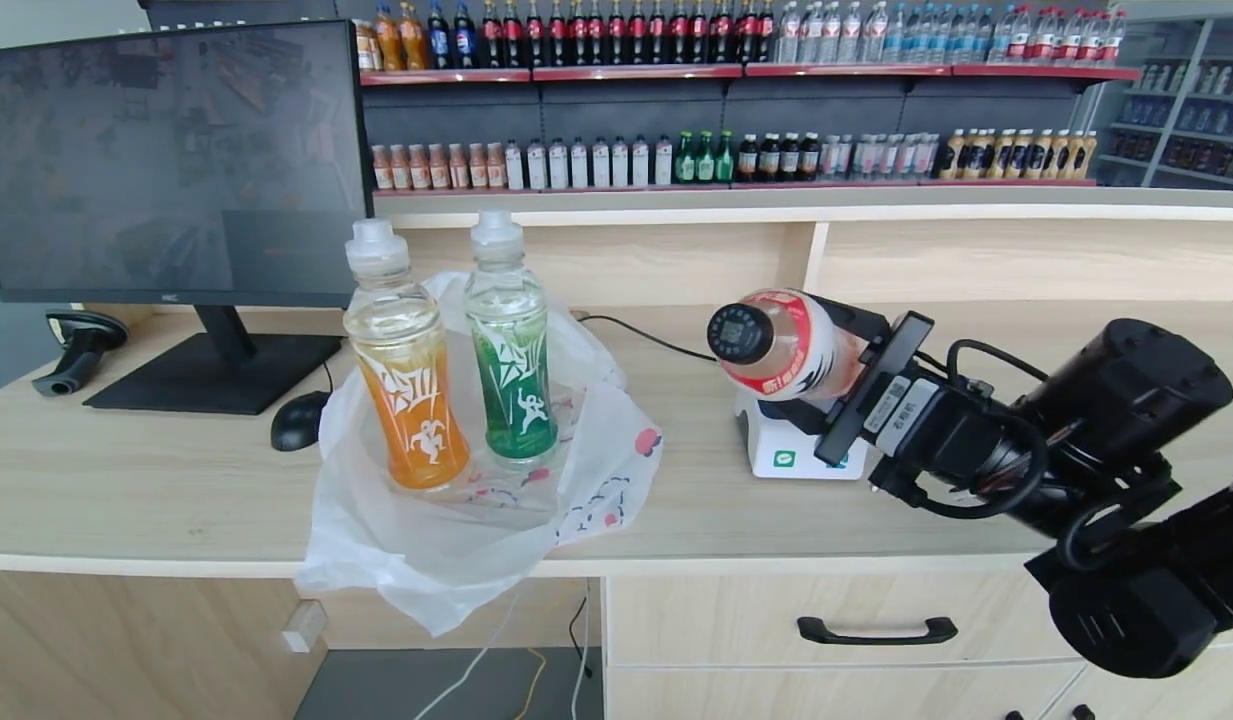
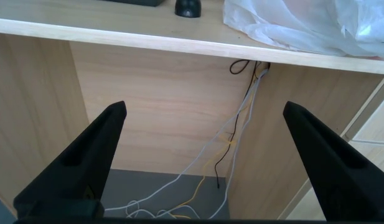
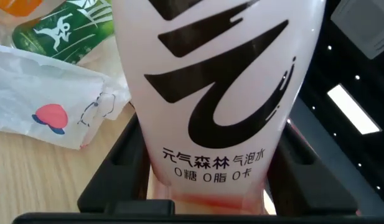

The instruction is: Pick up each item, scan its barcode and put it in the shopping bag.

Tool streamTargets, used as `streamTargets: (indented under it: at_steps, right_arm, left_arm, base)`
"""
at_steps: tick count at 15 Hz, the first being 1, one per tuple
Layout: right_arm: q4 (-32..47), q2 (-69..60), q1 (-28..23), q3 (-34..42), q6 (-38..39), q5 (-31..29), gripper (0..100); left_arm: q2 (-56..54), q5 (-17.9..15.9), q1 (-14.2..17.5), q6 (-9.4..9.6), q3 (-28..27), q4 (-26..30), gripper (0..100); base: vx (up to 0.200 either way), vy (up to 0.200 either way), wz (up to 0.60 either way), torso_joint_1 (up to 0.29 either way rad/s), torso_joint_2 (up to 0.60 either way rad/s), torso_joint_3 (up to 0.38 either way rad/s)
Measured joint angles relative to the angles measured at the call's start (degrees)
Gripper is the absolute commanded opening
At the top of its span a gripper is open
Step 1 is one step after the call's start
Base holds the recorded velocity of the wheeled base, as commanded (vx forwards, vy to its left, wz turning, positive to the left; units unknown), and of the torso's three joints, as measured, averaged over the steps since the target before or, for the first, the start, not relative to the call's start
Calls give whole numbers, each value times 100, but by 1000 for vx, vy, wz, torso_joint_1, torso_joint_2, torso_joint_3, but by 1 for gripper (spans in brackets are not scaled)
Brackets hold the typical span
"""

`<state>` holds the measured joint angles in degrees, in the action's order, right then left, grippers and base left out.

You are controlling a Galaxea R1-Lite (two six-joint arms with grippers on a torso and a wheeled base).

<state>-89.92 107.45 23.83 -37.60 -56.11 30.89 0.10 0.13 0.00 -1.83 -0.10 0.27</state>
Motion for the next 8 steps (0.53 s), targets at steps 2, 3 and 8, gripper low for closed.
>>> streamTargets:
  at_steps: [2,3,8]
  right_arm:
    - [-7,173,-99,-171,-191,217,0]
    - [-7,250,-154,-208,-246,255,0]
    - [-2,460,-366,-291,-605,571,0]
  left_arm:
    - [0,2,0,0,0,0,100]
    - [0,2,0,0,0,-2,100]
    - [0,2,0,-9,0,-2,100]
  base:
    - [0,0,0,0,0,0]
    - [0,0,0,0,0,0]
    - [0,0,0,0,0,0]
